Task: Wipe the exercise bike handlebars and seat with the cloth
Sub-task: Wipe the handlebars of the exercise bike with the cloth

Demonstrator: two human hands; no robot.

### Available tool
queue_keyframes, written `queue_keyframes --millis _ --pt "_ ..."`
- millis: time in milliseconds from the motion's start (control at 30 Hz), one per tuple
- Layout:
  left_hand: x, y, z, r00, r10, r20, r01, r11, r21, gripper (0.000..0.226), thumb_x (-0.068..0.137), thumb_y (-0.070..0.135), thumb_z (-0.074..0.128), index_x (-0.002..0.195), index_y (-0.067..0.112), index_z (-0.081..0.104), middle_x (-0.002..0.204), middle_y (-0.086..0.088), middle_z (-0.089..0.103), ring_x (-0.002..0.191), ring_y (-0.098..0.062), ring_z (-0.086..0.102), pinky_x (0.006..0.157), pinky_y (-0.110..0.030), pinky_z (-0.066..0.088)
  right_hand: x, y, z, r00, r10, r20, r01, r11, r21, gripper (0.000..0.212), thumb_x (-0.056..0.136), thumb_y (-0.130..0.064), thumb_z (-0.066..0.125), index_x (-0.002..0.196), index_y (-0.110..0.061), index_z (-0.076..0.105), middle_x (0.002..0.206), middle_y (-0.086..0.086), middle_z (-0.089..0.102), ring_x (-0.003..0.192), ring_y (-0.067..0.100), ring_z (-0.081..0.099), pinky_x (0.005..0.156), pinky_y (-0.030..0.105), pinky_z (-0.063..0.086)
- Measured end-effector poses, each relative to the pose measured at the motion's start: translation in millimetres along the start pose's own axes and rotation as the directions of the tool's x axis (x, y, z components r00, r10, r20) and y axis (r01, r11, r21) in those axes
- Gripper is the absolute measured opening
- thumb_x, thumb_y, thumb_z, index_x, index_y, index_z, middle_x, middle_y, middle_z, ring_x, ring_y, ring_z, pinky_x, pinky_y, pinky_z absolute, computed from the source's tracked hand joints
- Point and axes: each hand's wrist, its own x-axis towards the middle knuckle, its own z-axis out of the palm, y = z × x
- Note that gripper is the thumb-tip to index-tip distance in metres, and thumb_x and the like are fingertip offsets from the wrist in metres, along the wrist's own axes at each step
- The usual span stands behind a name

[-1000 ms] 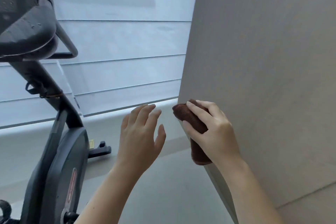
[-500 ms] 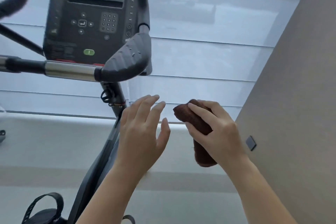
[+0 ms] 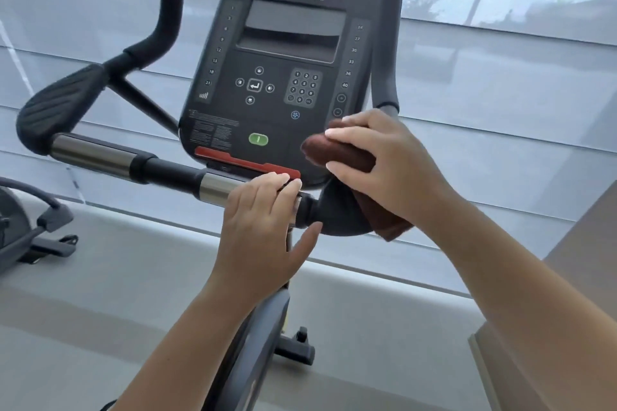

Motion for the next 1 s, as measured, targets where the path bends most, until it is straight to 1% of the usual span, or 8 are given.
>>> queue_keyframes --millis 100,267,400,567,700,800,933,1000 --pt "1 -7 11 0.998 0.032 -0.055 -0.031 0.999 0.013 0.051 0.086 0.044 0.041 0.106 0.002 0.063 0.105 -0.013 0.064 0.103 -0.032 0.056 0.091 -0.040 0.034 0 3 11 0.995 -0.009 0.095 0.023 0.989 -0.145 0.036 0.078 -0.048 0.059 0.113 -0.038 0.059 0.116 -0.010 0.054 0.104 0.019 0.045 0.084 0.032 0.040" --pt "1 -14 20 0.989 0.065 -0.131 -0.069 0.997 -0.026 0.056 0.091 0.049 0.033 0.103 0.004 0.063 0.103 -0.012 0.064 0.104 -0.026 0.047 0.090 -0.039 0.033 -39 4 18 0.975 -0.108 -0.194 0.089 0.991 -0.103 0.031 0.079 -0.031 0.059 0.106 -0.019 0.068 0.106 0.006 0.062 0.088 0.028 0.055 0.079 0.030 0.044" --pt "0 -18 20 0.988 0.095 -0.125 -0.100 0.994 -0.037 0.056 0.091 0.051 0.034 0.104 0.006 0.063 0.105 -0.010 0.064 0.105 -0.025 0.048 0.091 -0.039 0.033 -35 18 9 0.974 -0.192 -0.119 0.184 0.980 -0.078 0.028 0.079 -0.027 0.062 0.104 -0.015 0.069 0.102 0.010 0.063 0.087 0.031 0.057 0.083 0.031 0.044" --pt "0 -16 17 0.992 0.058 -0.116 -0.065 0.996 -0.062 0.058 0.090 0.053 0.033 0.104 0.005 0.063 0.105 -0.010 0.065 0.104 -0.029 0.055 0.093 -0.039 0.034 -16 21 -1 0.988 0.055 -0.145 -0.042 0.995 0.090 0.029 0.077 -0.020 0.070 0.106 -0.024 0.067 0.105 0.002 0.060 0.101 0.022 0.057 0.093 0.033 0.043" --pt "1 -13 14 0.993 0.038 -0.115 -0.049 0.995 -0.091 0.060 0.090 0.054 0.032 0.101 0.004 0.063 0.103 -0.010 0.065 0.102 -0.031 0.058 0.092 -0.039 0.034 -43 -13 25 0.978 -0.083 -0.189 0.077 0.996 -0.039 0.027 0.077 -0.027 0.063 0.102 -0.019 0.070 0.102 0.007 0.062 0.086 0.027 0.056 0.080 0.034 0.047" --pt "1 -14 12 0.995 0.038 -0.096 -0.047 0.995 -0.091 0.062 0.089 0.055 0.031 0.100 0.003 0.063 0.102 -0.011 0.066 0.101 -0.032 0.059 0.091 -0.038 0.034 -42 -10 19 0.979 -0.158 -0.126 0.150 0.986 -0.069 0.028 0.075 -0.022 0.065 0.102 -0.016 0.070 0.098 0.011 0.062 0.083 0.031 0.058 0.076 0.035 0.049" --pt "2 -15 7 0.998 0.032 -0.052 -0.037 0.995 -0.092 0.064 0.090 0.057 0.028 0.101 0.004 0.064 0.103 -0.011 0.066 0.101 -0.032 0.059 0.092 -0.037 0.032 -23 15 0 0.980 0.054 -0.189 -0.055 0.998 0.001 0.030 0.076 -0.015 0.069 0.106 -0.020 0.068 0.101 0.008 0.059 0.096 0.027 0.058 0.089 0.033 0.043" --pt "2 -13 7 0.999 0.021 -0.043 -0.025 0.995 -0.095 0.066 0.090 0.057 0.027 0.101 0.004 0.064 0.104 -0.011 0.066 0.102 -0.032 0.059 0.092 -0.037 0.031 -31 8 8 0.970 0.082 -0.227 -0.082 0.997 0.010 0.030 0.075 -0.015 0.069 0.105 -0.019 0.069 0.102 0.009 0.059 0.095 0.027 0.058 0.088 0.031 0.043"
